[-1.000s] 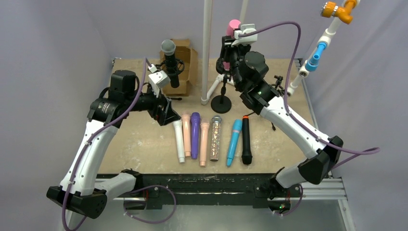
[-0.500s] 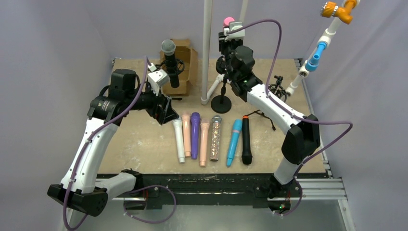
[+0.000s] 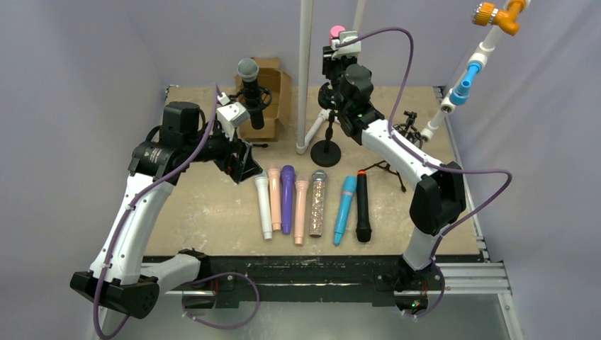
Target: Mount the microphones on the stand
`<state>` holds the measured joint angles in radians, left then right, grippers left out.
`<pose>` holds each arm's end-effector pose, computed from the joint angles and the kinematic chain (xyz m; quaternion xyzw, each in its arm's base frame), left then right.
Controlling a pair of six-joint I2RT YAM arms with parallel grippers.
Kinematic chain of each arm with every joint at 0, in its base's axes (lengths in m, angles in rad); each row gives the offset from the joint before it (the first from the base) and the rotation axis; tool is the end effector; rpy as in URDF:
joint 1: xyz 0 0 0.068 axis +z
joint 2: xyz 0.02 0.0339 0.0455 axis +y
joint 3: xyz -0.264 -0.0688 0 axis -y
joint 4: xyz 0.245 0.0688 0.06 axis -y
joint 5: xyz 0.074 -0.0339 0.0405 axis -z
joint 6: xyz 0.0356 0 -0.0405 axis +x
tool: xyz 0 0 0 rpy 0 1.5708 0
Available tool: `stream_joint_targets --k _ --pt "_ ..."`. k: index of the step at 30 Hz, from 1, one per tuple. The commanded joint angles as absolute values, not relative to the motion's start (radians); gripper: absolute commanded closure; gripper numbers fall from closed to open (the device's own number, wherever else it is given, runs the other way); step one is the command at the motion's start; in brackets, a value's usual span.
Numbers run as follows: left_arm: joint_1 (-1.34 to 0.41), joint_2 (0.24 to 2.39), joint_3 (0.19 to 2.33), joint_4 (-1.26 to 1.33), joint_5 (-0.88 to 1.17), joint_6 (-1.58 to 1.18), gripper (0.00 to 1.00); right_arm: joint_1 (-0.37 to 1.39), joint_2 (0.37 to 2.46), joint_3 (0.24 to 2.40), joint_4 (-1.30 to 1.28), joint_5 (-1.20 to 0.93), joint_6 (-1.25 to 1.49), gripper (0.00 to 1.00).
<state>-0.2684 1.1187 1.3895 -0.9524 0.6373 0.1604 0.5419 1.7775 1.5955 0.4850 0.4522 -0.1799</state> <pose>0.1914 -0.0746 0.4097 0.3141 0.8090 -0.3045 0.3926 0.3740 0.2070 0.4182 -0.0348 0.6038 0.0107 0.7963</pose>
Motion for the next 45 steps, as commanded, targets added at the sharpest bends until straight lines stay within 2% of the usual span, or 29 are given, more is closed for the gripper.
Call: stream_joint_targets --k 1,15,45 --pt "-0.261 1.115 1.393 -0.943 0.624 0.179 0.0 0.539 1.772 1.614 0.521 0.433 -0.133 1.0" --pt "-0.259 1.103 1.372 -0.936 0.617 0.181 0.0 0.533 1.795 1.611 0.453 0.467 -0.096 1.0" --pt "-0.258 1.088 1.341 -0.917 0.598 0.183 0.0 0.524 1.686 1.48 0.378 0.478 -0.027 1.0"
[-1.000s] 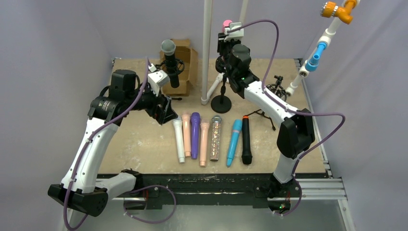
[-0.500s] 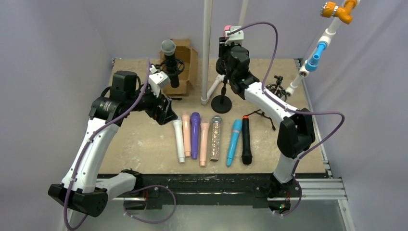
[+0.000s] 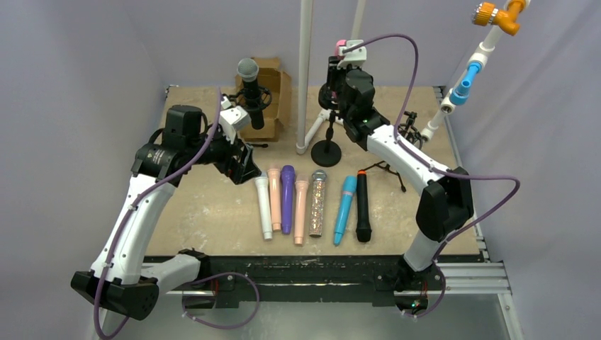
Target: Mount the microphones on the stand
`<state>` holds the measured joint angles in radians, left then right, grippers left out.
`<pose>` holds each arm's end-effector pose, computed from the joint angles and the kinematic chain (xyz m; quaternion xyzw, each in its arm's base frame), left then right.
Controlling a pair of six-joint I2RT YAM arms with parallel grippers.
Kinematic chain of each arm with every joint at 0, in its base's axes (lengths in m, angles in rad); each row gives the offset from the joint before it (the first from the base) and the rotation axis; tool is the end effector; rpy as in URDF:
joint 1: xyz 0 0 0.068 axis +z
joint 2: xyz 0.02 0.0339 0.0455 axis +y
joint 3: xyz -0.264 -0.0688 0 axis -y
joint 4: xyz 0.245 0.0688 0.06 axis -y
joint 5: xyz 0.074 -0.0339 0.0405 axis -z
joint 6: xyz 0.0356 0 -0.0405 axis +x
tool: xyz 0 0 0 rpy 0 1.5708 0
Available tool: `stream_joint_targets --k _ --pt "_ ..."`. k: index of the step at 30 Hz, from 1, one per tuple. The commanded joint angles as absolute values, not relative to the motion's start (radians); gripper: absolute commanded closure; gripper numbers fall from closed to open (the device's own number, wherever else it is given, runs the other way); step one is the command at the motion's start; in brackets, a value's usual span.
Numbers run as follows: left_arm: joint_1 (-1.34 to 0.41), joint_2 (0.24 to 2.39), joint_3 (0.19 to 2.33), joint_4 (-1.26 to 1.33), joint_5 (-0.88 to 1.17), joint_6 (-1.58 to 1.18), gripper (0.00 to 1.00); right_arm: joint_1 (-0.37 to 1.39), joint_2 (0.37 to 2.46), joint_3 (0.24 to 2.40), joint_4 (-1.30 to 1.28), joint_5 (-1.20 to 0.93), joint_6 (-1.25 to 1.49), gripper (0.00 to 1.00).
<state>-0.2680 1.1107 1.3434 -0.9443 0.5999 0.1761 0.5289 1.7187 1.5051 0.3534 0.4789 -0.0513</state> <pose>0.1930 -0.0738 0.3974 0.3113 0.8201 -0.2866 0.3851 0.3671 0.1956 0.3960 -0.0108 0.6619 0.0223 0.7492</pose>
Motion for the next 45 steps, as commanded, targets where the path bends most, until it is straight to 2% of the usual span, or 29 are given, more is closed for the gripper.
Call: stream_joint_targets --k 1,14,20,23,27,30,37,45 --pt "-0.258 1.087 1.341 -0.918 0.597 0.183 0.0 0.523 1.691 1.476 0.38 0.479 -0.022 1.0" --pt "-0.258 1.076 1.336 -0.921 0.589 0.197 0.0 0.522 1.77 1.495 0.353 0.482 -0.008 0.98" --pt "-0.257 1.073 1.336 -0.923 0.592 0.202 0.0 0.522 1.781 1.486 0.321 0.495 0.042 0.81" --pt "-0.257 1.071 1.335 -0.926 0.591 0.204 0.0 0.523 1.765 1.473 0.309 0.484 0.049 0.68" --pt "-0.256 1.072 1.335 -0.924 0.595 0.202 0.0 0.522 1.728 1.46 0.295 0.464 0.043 0.45" --pt "-0.256 1.075 1.339 -0.925 0.596 0.202 0.0 0.522 1.695 1.47 0.272 0.444 0.031 0.35" --pt "-0.257 1.075 1.341 -0.925 0.604 0.195 0.0 0.523 1.615 1.509 0.171 0.411 0.048 0.2" --pt "-0.256 1.078 1.345 -0.926 0.598 0.193 0.0 0.523 1.488 1.483 0.089 0.375 0.064 0.11"
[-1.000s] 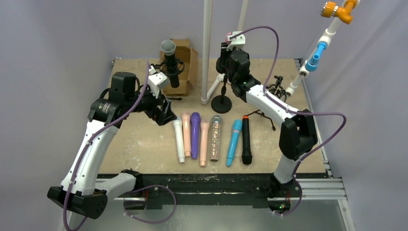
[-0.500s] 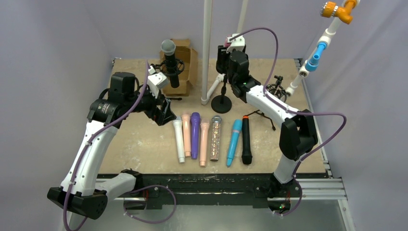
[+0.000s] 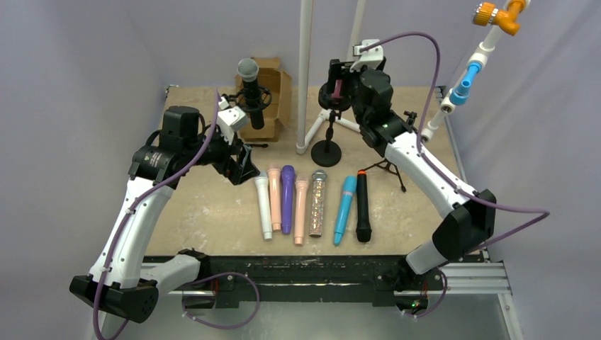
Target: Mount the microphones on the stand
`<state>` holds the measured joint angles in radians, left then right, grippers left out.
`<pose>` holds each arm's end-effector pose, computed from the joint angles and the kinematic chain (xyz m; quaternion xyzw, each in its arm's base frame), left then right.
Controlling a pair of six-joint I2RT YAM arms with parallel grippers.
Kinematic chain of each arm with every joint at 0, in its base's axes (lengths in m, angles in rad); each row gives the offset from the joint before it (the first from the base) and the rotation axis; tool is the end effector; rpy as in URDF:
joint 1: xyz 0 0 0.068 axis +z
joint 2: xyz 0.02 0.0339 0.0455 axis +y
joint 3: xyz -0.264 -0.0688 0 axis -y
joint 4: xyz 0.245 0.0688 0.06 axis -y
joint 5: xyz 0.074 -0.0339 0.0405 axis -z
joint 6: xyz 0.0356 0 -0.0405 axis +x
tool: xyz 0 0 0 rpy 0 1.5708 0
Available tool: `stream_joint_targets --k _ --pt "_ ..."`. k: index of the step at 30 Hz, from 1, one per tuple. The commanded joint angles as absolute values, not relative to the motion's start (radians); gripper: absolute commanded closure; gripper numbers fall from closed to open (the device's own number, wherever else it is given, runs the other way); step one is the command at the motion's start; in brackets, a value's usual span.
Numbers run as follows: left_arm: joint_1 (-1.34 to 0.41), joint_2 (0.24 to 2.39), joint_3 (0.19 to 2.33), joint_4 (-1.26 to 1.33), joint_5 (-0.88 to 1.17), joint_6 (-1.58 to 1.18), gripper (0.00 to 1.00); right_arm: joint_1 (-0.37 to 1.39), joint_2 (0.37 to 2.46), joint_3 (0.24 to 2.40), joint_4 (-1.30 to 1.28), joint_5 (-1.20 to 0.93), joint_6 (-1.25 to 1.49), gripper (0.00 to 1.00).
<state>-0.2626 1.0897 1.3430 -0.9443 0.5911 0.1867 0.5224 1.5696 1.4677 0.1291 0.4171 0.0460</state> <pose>0.1878 -0.0710 0.4010 0.3137 0.8162 -0.2788 0.3971 0.3331 0.1751 0.4152 -0.0168 0.6981 0.0580 0.7135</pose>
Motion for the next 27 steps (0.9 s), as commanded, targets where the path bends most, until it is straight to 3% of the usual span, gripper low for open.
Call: stream_joint_targets --k 1,12,20,27 --pt "-0.257 1.08 1.345 -0.925 0.597 0.194 0.0 0.525 1.473 1.481 0.072 0.363 0.068 0.1" --pt "-0.256 1.088 1.351 -0.931 0.599 0.188 0.0 0.603 1.354 1.524 -0.166 0.413 0.075 0.07" --pt "-0.256 1.086 1.357 -0.95 0.592 0.198 0.0 0.692 1.231 1.545 -0.635 0.643 0.333 0.19" --pt "-0.256 1.092 1.372 -0.99 0.607 0.206 0.0 0.756 1.113 1.458 -0.861 0.745 0.469 0.24"
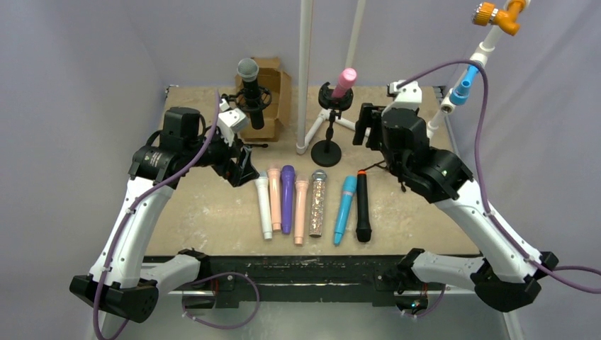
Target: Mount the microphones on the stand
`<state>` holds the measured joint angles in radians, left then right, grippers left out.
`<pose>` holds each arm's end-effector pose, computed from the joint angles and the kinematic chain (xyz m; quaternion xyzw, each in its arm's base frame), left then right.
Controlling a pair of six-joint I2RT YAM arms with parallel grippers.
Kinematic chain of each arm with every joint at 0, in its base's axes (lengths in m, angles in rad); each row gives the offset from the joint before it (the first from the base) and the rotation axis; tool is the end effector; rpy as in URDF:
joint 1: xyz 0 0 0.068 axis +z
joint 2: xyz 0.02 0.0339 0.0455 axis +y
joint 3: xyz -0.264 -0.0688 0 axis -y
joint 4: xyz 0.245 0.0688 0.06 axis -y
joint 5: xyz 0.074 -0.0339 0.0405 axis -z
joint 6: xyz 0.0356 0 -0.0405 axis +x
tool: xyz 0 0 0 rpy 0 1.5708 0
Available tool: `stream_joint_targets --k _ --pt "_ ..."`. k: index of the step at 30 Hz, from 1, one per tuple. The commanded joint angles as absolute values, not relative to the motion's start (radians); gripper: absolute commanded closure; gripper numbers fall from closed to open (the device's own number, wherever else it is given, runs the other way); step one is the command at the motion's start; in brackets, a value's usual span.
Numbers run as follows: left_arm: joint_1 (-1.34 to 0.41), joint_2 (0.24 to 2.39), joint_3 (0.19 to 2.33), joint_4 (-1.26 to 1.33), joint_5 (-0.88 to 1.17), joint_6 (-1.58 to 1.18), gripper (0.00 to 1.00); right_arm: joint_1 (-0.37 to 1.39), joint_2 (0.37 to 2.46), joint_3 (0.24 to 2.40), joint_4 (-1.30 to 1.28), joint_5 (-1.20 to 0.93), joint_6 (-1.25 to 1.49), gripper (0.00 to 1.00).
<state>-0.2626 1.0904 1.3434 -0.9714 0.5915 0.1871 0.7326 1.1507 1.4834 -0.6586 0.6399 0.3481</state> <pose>0.1862 -0.0706 0.3989 0.3117 0.8222 -0.2801 0.3852 0.1789 0.1323 0.4584 0.0326 0.7921 0.0656 0.6060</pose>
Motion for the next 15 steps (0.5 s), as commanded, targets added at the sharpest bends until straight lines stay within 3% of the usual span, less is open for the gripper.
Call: stream_joint_targets --k 1,15 --pt "-0.256 1.093 1.371 -0.996 0.607 0.208 0.0 0.759 1.11 1.459 -0.899 0.77 0.481 0.24" --pt "-0.256 1.081 1.366 -1.012 0.605 0.211 0.0 0.759 1.156 1.499 -1.013 0.875 0.543 0.35"
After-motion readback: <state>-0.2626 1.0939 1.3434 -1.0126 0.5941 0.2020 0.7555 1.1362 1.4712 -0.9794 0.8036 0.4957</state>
